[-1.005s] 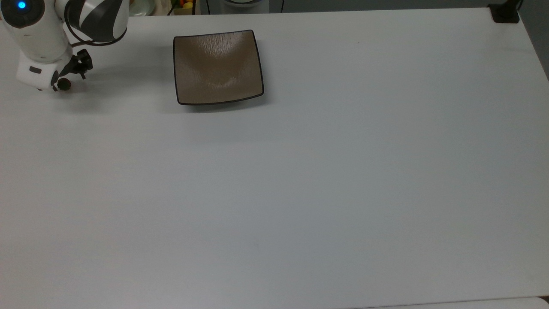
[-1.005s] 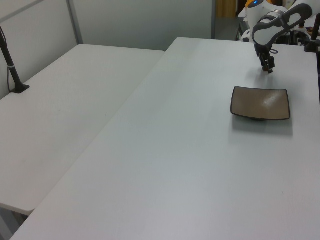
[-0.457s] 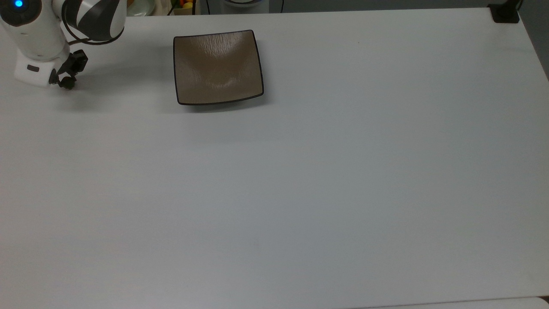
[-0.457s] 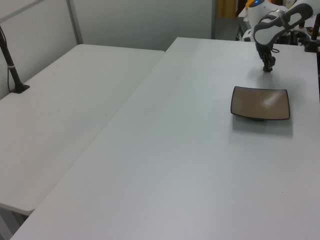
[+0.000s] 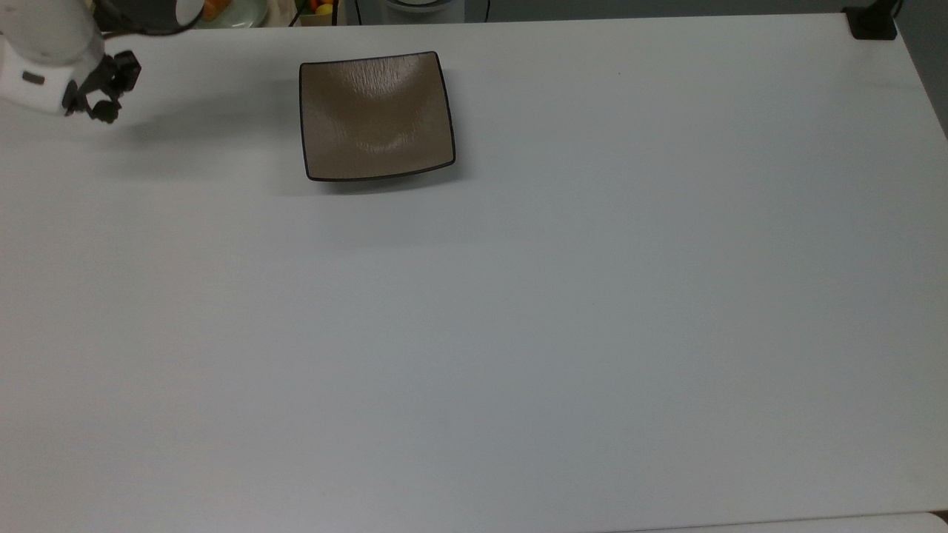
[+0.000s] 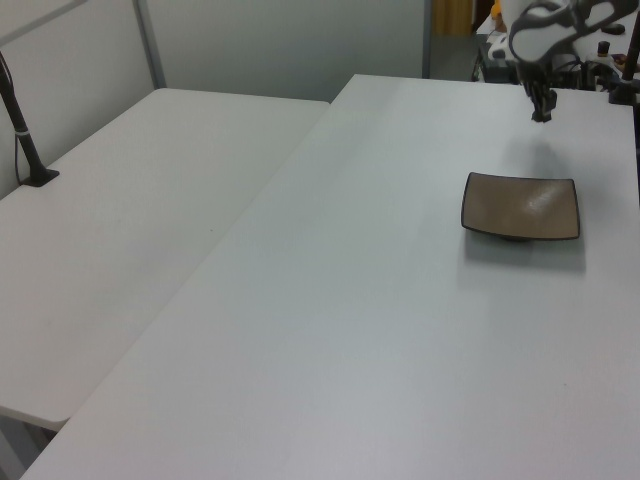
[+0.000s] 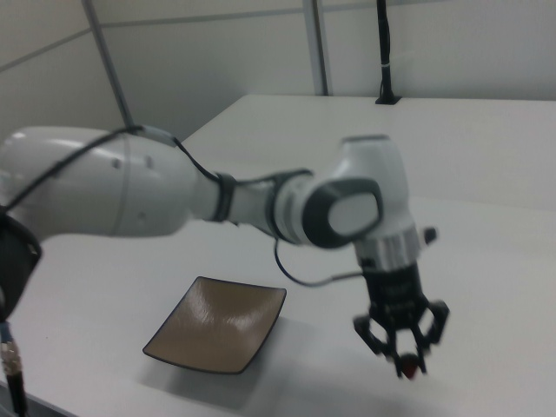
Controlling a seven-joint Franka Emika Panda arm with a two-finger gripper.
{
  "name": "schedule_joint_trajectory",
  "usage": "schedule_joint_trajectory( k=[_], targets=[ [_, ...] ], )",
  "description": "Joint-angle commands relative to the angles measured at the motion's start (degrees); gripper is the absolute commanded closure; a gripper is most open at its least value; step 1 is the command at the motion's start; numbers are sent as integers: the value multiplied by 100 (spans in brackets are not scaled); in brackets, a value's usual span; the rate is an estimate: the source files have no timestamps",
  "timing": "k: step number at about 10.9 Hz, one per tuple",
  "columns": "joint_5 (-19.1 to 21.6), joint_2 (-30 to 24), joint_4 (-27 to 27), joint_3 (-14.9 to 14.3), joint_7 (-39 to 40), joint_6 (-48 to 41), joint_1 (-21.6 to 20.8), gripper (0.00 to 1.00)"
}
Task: Strawberries on a ceramic plate
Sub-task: 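Lift the strawberry and carry it over the brown plate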
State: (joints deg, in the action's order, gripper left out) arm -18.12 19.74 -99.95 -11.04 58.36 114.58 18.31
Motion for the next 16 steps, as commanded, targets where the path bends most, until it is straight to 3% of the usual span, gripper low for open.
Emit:
schedule_joint_trajectory(
  k=[1,5,7,12,14,16],
  targets=[
    [291,-733,-51,-12,-183,-882,-432,89],
    [817,-1375,-51,-12,-781,-1771,-1126,88],
    [1029,-1647,-51,127,-1115,-2183,-1346,87],
    [1267,-1816,-78,1330,-3018,-2801,-1383,86],
    [1477,-1632,-139,1621,-3872,-2748,-1383,86],
    [1539,-1430,-287,1693,-4322,-2643,-1549,86]
  ],
)
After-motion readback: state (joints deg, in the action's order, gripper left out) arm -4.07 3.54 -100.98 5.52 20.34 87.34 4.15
